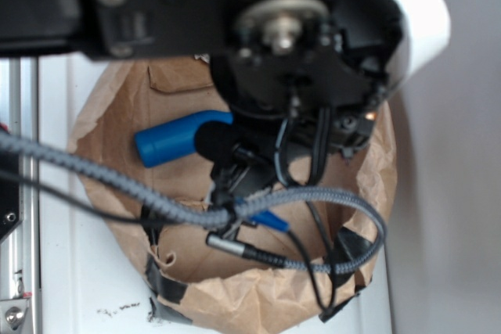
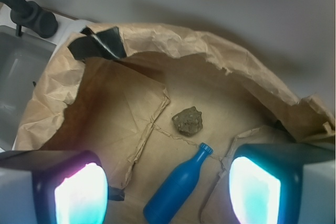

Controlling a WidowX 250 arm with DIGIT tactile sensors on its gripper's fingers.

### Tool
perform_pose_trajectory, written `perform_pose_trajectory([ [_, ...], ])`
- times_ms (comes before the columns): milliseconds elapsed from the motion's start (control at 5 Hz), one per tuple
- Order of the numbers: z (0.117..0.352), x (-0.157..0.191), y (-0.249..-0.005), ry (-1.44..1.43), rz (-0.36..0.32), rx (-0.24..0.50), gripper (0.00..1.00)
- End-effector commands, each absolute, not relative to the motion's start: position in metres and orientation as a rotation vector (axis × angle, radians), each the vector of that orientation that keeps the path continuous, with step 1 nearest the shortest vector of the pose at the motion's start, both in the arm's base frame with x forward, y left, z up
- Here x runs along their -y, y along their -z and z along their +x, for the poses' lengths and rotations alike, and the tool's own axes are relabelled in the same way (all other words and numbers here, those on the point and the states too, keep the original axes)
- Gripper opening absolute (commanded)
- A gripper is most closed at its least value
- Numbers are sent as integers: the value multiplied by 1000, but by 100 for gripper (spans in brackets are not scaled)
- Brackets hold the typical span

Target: Grab the rock.

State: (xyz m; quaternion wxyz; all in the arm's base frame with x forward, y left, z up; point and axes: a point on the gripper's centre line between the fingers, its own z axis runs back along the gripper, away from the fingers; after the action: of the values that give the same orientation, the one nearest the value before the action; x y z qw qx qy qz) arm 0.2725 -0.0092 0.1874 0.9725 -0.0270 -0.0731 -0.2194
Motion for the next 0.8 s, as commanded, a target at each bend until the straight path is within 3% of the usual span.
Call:
perform_pose_trajectory([
  [0, 276, 10, -205, 428, -34, 210, 100],
  [200, 292, 19, -155, 426, 51, 147, 100],
  [600, 291, 18, -92, 522, 72, 99, 100],
])
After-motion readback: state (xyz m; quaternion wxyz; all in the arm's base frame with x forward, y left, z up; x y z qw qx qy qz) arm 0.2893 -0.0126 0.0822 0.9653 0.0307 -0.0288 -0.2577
